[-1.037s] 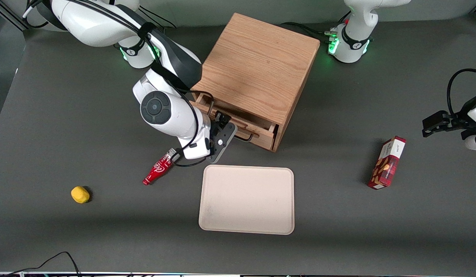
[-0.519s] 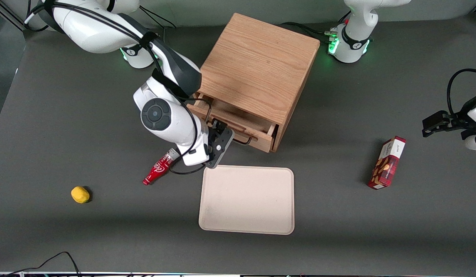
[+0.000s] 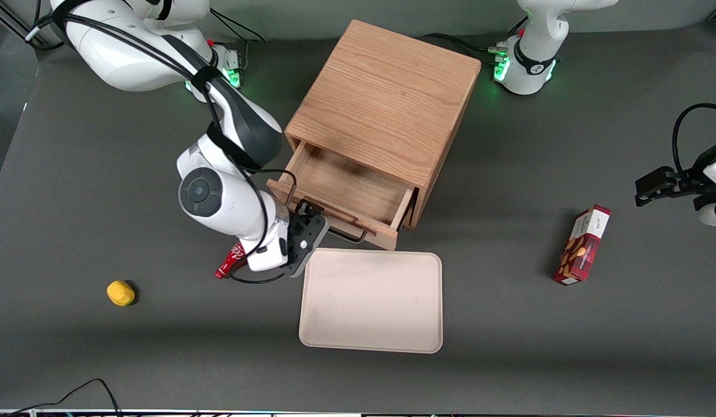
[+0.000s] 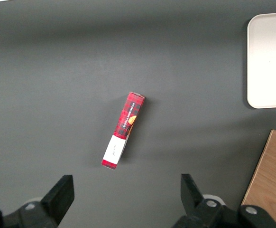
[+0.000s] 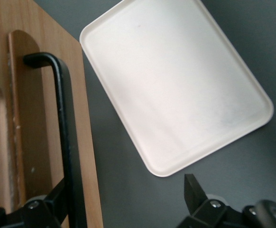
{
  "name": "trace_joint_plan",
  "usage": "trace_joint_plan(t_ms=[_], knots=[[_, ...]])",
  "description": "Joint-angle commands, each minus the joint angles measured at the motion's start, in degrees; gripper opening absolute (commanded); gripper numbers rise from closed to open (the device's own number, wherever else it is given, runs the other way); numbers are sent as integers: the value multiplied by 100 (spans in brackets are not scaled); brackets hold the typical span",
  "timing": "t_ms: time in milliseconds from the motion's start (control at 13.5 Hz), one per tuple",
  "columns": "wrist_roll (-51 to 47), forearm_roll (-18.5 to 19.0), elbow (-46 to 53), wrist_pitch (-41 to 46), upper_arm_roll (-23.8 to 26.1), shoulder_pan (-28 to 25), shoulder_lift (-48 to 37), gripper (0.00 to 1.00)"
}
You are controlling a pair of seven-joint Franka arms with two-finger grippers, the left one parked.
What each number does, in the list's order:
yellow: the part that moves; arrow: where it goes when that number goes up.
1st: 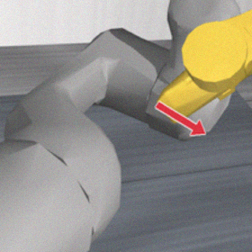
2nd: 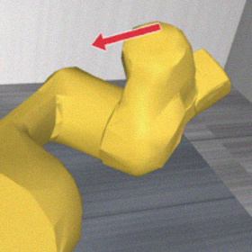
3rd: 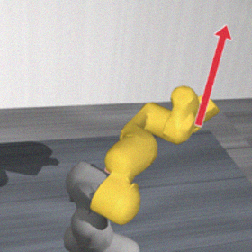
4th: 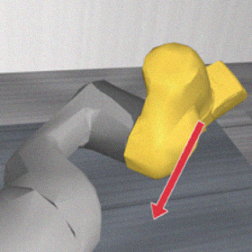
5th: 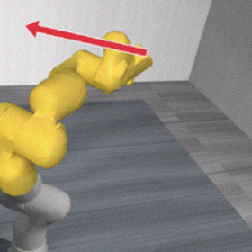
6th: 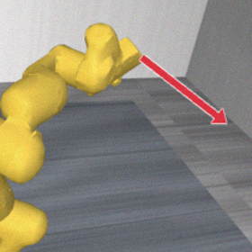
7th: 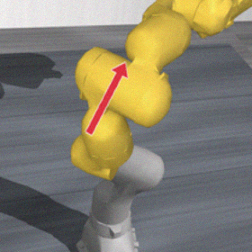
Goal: Open upper drawer
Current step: 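Pull the drawer outward from the cabinet with the right gripper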
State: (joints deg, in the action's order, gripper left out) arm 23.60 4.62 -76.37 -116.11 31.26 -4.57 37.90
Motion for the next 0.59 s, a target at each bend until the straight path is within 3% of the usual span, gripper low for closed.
trace_joint_plan(t_ms=[0,519], knots=[[450,65,350,-17,21,157,209,100],[1304,47,755,-96,-155,430,464,100]])
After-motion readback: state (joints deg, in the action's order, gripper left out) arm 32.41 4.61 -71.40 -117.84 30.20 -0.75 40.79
